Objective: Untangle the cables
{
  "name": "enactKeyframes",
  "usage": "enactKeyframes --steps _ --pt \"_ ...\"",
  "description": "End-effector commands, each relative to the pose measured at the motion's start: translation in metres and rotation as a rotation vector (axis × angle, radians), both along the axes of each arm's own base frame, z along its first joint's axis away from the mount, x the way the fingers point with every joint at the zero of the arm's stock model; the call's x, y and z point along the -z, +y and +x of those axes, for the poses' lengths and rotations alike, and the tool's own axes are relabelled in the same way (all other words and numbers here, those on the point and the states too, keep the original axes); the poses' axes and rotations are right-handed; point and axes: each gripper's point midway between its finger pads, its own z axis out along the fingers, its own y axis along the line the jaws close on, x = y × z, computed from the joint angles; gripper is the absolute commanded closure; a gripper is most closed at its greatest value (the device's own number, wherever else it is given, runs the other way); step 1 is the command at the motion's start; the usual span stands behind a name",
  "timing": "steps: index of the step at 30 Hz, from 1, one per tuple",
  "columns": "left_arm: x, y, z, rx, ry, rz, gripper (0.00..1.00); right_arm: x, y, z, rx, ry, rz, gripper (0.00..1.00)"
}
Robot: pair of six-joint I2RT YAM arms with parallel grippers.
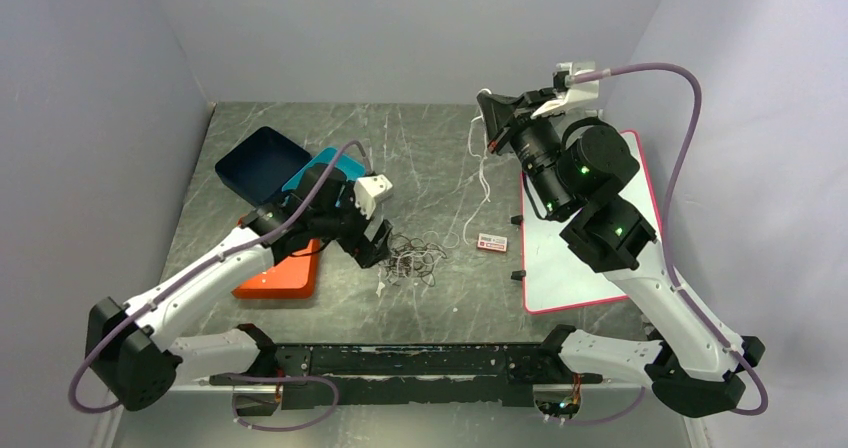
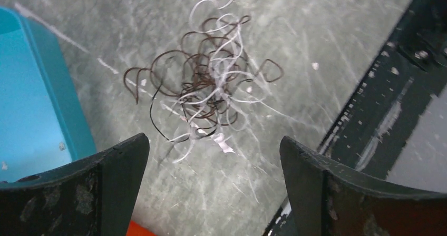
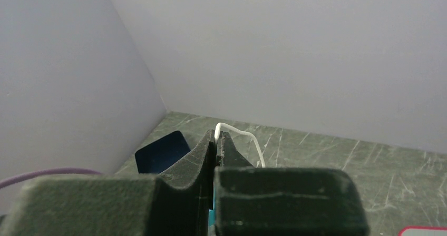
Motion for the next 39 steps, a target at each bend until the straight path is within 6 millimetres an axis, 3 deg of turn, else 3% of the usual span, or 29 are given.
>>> enactKeyframes --steps 1,4,7,14,19,22,26,31,39 --pt "-0.024 -0.005 -0.032 0.179 -0.005 -0.053 0.02 0.002 -0.005 0.0 0.013 0.003 0.007 1.0" --pt "-0.016 0.012 -0.023 0.116 -0.009 0.059 0.03 0.004 -0.003 0.0 0.008 0.009 0.006 1.0" --pt "-0.027 0.019 -0.006 0.039 -0.078 0.074 0.03 0.006 -0.003 0.0 0.009 0.012 0.009 1.0" --pt "-0.092 0.01 0.021 -0.167 -0.279 -0.205 0.04 0.013 0.002 0.0 -0.011 0.029 0.01 1.0" --pt "-0.12 0.032 0.034 -0.357 -0.367 -0.314 0.03 0.019 0.013 0.0 -0.058 0.048 -0.015 1.0" --pt "-0.115 0.058 0.048 -0.526 -0.353 -0.267 0.02 0.019 0.025 0.0 -0.106 0.053 -0.044 1.0" --pt "-0.101 0.108 0.064 -0.776 -0.303 -0.214 0.02 0.023 0.047 0.003 -0.18 0.066 -0.097 1.0" --pt "-0.088 0.165 0.061 -1.031 -0.249 -0.259 0.01 0.027 0.085 0.011 -0.304 0.071 -0.165 1.0" --pt "-0.075 0.197 0.033 -1.17 -0.239 -0.243 0.0 0.025 0.145 0.037 -0.433 0.041 -0.188 1.0"
